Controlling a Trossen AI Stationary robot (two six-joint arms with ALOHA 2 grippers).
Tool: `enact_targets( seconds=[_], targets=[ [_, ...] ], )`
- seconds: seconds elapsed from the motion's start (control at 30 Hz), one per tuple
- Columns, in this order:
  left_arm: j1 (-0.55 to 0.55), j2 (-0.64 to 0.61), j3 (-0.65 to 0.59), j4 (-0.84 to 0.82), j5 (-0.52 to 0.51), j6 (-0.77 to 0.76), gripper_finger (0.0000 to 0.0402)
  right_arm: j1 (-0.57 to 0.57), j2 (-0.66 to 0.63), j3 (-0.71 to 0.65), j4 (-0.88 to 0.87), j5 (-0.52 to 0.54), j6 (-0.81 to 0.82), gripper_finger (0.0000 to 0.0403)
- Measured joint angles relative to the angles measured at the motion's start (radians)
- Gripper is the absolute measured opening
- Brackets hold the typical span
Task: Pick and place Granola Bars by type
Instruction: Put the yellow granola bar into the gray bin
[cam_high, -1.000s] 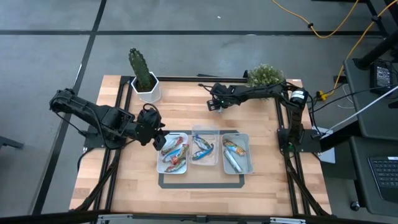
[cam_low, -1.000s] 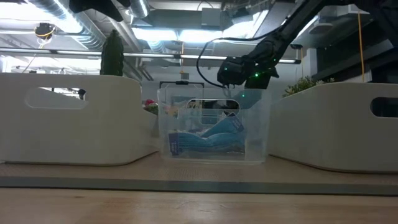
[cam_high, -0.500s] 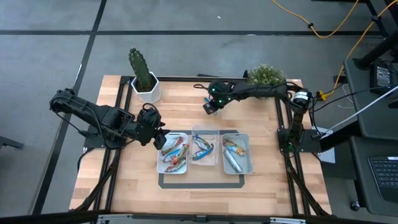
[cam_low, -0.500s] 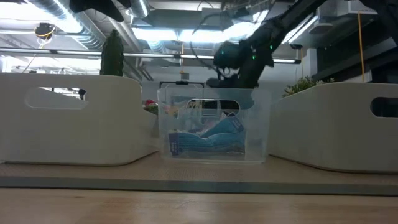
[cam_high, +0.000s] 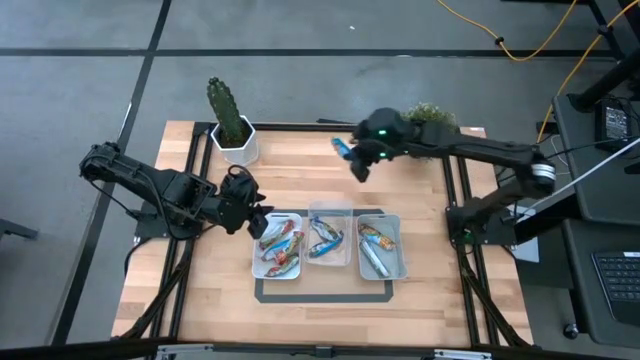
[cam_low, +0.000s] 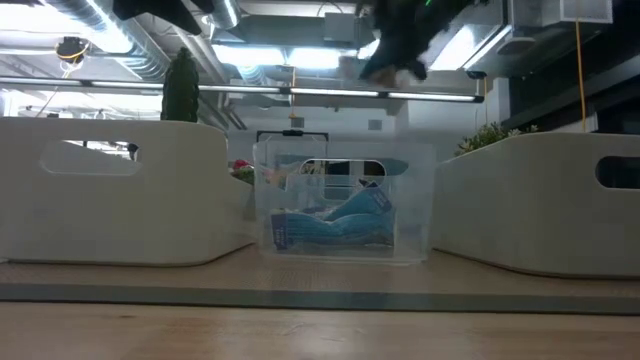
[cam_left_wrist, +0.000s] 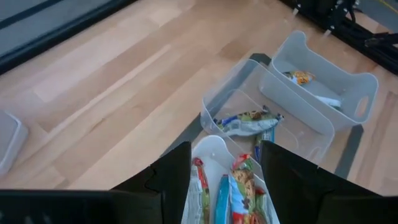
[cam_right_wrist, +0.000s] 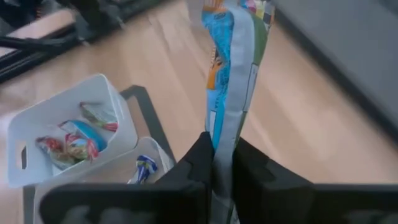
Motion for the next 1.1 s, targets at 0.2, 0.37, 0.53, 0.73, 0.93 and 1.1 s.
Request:
enact_targets(
  seconds=[0.2,0.37,0.53,0.73,0.93,1.1],
  targets=[
    [0.0,0.0,0.0,0.0,-0.04,0.0,0.0182,0.04,-0.176,0.0,-0.013,0.069,-0.071,0.0036],
    [0.0,0.0,0.0,0.0,-0.088,-0.001,0.0182,0.049,-0.268,0.0,-0.049,0.071,-0.088,0.004],
    [0.0,0.0,0.0,-0.002,-0.108,-0.006,0.0182,0.079,-0.366,0.0,-0.145,-0.088,-0.114,0.0038],
    [0.0,0.0,0.0,-0.005,-0.128,-0.011,0.0182,0.173,-0.524,0.0,-0.288,-0.262,-0.071,0.0034],
    [0.0,0.0,0.0,-0.005,-0.129,-0.033,0.0182,0.274,-0.635,0.0,-0.292,-0.223,0.002,0.0039],
    [0.0,0.0,0.0,-0.005,-0.126,-0.06,0.0182,0.356,-0.648,0.0,-0.357,-0.217,0.125,0.0034]
  ],
)
